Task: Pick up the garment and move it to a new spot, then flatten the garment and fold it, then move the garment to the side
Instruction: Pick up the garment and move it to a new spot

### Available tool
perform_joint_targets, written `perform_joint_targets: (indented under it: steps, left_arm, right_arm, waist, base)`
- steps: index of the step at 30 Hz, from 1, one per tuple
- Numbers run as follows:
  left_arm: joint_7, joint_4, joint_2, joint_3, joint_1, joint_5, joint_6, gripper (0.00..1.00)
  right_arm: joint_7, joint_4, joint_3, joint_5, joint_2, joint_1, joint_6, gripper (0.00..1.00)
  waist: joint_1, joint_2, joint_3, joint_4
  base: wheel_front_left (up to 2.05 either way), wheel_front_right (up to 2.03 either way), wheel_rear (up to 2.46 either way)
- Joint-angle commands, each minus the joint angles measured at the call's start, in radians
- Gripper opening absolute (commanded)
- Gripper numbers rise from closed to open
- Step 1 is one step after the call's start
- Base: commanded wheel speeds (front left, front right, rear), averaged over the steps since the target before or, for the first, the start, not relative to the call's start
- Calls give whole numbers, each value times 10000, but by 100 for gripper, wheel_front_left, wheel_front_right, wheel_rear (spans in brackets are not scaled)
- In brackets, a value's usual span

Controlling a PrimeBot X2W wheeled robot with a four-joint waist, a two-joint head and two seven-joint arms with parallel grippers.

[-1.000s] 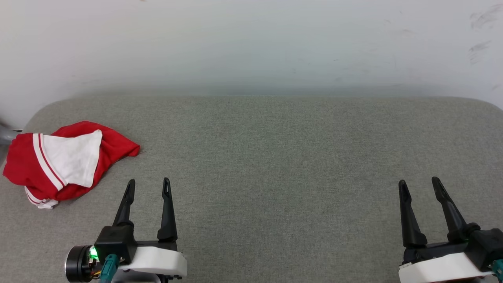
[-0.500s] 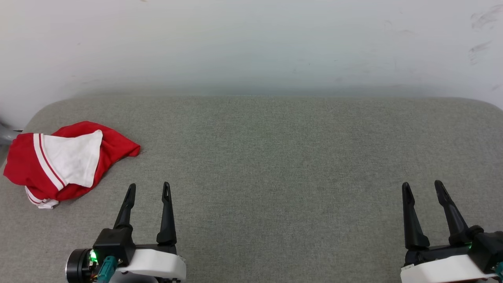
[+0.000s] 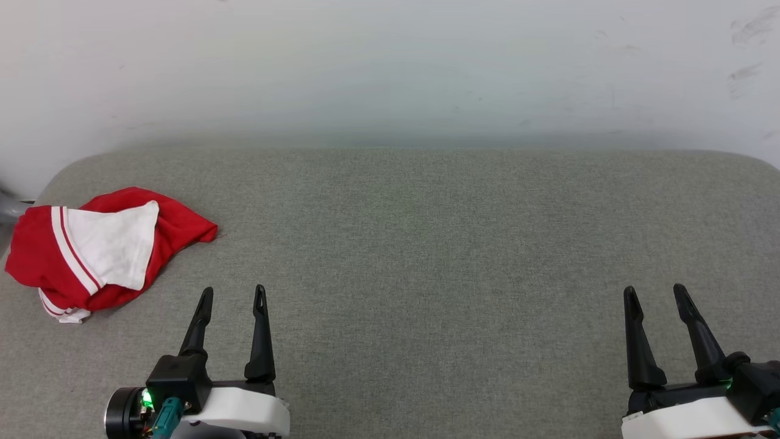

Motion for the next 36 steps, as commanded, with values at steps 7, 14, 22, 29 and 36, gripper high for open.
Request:
perform_joint_targets:
  steps: [7,14,22,29,36]
  left_arm:
    - [-31,-8,-12,2,116,61,12,100]
    - [-31,16,-13,-24,87,68,39,100]
    - [-31,7,-11,85,27,34,102,100]
    - [-31,9,-11,202,0,74,116,100]
    - [-30,-10,-12,291,-13,59,92,100]
  right_arm:
    - [-28,33,7,62,13,106,-7,100]
    - [-28,59,5,59,13,138,-7,100]
    - [-27,22,63,22,13,94,-7,100]
    - [-28,-16,112,-46,14,162,-7,100]
    - [-27,-45,138,-24,13,187,-7,100]
  waist:
    - [0,0,-3,-5]
    - [0,0,7,78]
    - [0,0,47,319]
    - [0,0,65,901]
    - [0,0,115,1586]
  base:
    - [0,0,0]
    - [0,0,0]
    - [0,0,0]
    - [0,0,0]
    - [0,0,0]
